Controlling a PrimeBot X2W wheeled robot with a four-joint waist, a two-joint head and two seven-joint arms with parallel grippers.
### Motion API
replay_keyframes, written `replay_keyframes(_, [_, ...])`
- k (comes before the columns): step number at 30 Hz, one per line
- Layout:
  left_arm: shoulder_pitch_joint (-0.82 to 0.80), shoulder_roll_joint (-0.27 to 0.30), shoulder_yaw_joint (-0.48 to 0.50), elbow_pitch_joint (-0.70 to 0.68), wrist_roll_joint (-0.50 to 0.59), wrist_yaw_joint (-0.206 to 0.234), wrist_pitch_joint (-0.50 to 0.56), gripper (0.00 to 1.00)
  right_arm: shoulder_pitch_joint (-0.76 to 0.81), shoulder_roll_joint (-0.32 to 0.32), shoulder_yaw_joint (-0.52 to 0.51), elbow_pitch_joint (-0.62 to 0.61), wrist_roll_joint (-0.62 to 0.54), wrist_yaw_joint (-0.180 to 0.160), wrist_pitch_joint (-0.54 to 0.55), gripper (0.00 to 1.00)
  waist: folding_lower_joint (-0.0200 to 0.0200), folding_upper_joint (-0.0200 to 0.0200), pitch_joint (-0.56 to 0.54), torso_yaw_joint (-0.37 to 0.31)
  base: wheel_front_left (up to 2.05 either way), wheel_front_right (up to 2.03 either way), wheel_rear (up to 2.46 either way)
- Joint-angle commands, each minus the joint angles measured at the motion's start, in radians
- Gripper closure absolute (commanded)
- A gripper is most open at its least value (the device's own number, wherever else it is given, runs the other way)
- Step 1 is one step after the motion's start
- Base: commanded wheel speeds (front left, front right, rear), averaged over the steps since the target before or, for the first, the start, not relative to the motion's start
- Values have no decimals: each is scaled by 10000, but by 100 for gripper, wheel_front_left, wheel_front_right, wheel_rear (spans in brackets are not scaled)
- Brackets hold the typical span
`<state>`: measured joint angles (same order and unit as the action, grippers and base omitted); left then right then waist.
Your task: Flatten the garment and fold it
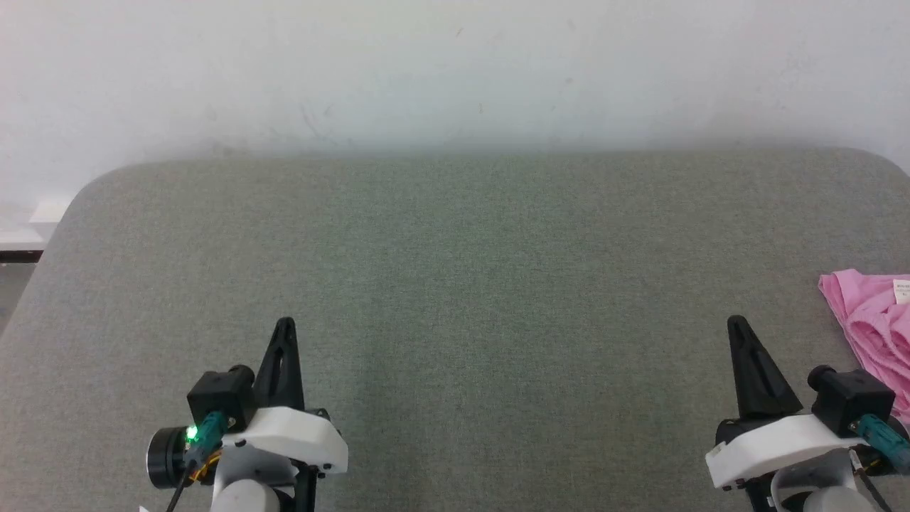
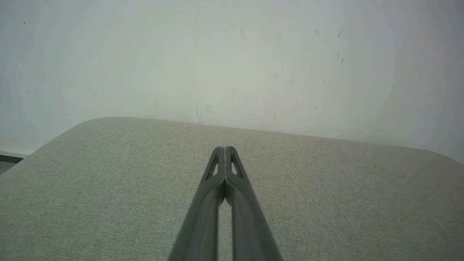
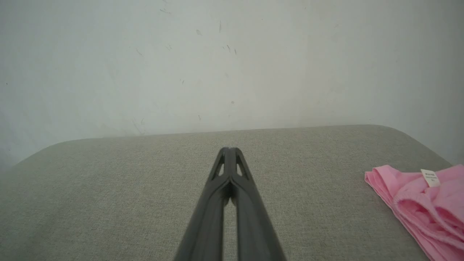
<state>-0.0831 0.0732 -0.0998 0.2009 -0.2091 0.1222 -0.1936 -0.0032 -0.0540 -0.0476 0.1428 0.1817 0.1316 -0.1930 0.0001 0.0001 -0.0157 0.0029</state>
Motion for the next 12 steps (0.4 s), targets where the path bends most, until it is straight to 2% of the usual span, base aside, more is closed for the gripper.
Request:
replay_keyframes(1, [182,-4,75,-120,164,-122,67,100,9,10,44,-82,-139,-3,68,100,0,-1,3,0,0,0,0])
replay_keyframes(12, [260,-31,186,-347,395,-254,292,100,11,13,96,-243,-340,-3,292,100,0,-1,21,-4,0,0,0])
